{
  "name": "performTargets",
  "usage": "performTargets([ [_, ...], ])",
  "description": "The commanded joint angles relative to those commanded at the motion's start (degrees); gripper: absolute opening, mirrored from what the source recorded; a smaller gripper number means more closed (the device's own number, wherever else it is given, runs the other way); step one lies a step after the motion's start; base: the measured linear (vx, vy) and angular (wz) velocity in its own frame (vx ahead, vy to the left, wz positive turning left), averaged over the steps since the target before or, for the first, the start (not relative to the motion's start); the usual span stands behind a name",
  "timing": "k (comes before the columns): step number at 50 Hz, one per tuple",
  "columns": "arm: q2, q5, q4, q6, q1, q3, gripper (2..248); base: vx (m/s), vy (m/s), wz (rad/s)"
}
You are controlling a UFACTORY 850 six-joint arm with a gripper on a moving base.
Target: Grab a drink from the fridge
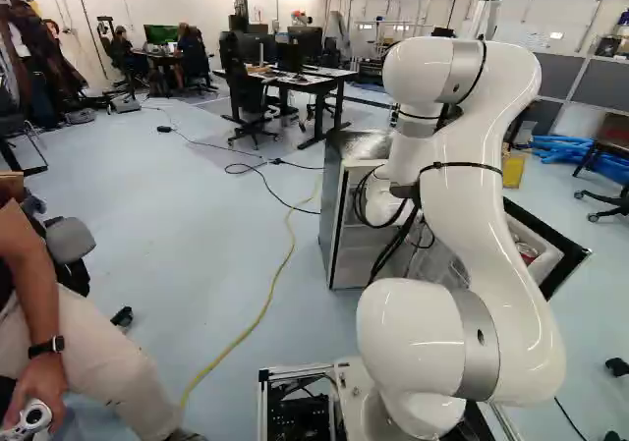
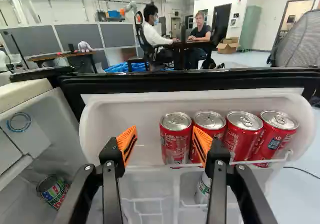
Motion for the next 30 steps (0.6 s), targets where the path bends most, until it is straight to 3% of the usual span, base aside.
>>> performTargets([
  [30, -0.3, -0.2, 0.0, 0.0, -0.4, -0.5, 166, 0.000, 0.000, 0.000],
])
